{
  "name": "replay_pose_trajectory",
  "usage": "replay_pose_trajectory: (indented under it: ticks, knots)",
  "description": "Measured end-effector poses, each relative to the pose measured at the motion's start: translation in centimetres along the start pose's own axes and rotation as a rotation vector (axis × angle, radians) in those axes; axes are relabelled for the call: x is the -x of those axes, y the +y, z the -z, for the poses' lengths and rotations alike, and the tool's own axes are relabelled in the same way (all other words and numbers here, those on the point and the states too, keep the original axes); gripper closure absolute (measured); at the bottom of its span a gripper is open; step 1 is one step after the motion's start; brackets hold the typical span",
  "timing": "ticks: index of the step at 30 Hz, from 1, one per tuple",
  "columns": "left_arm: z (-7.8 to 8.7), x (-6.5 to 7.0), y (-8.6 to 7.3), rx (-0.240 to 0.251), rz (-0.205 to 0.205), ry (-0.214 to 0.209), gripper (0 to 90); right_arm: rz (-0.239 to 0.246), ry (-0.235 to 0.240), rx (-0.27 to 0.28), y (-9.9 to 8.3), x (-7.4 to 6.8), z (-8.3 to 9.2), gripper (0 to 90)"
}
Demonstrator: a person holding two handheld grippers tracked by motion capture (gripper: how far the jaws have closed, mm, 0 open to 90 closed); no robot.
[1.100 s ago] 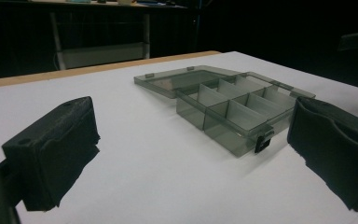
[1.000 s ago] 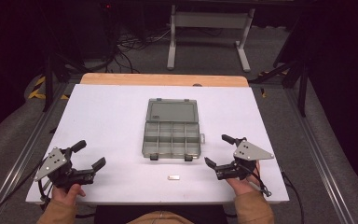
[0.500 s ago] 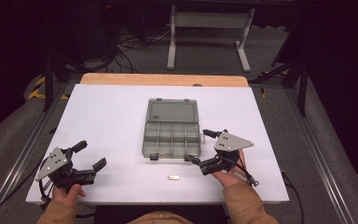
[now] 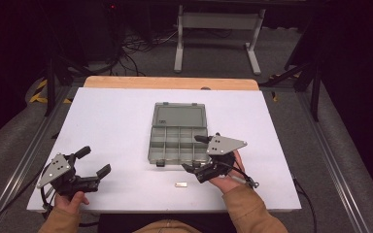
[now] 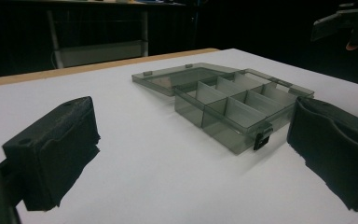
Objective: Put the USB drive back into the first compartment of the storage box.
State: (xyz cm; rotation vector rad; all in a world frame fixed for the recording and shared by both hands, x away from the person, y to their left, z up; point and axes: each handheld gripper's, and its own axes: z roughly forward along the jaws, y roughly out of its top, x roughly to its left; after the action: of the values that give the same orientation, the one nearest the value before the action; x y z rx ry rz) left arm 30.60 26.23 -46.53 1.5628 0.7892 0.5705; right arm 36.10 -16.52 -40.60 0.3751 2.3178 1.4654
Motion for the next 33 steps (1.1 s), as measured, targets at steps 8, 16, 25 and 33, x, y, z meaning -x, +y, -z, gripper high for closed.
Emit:
replay_pose_trajectory:
  ticks: [8, 16, 25, 33]
  knots:
    - [0.0, 0.0, 0.0, 0.002, -0.005, 0.001, 2.6, 0.049, 0.07, -0.1, 0.6, -0.6, -1.0, 14.0]
    - [0.0, 0.0, 0.0, -0.006, -0.009, 0.003, 2.7, 0.056, 0.156, -0.205, 1.2, -0.6, -1.6, 15.9]
    - [0.1, 0.0, 0.1, -0.009, -0.012, 0.004, 2.7, 0.084, 0.222, -0.332, 1.7, -0.8, -2.1, 16.9]
    - [0.1, 0.0, 0.1, -0.009, -0.009, 0.006, 2.8, 0.108, 0.276, -0.459, 1.9, -0.8, -3.0, 18.1]
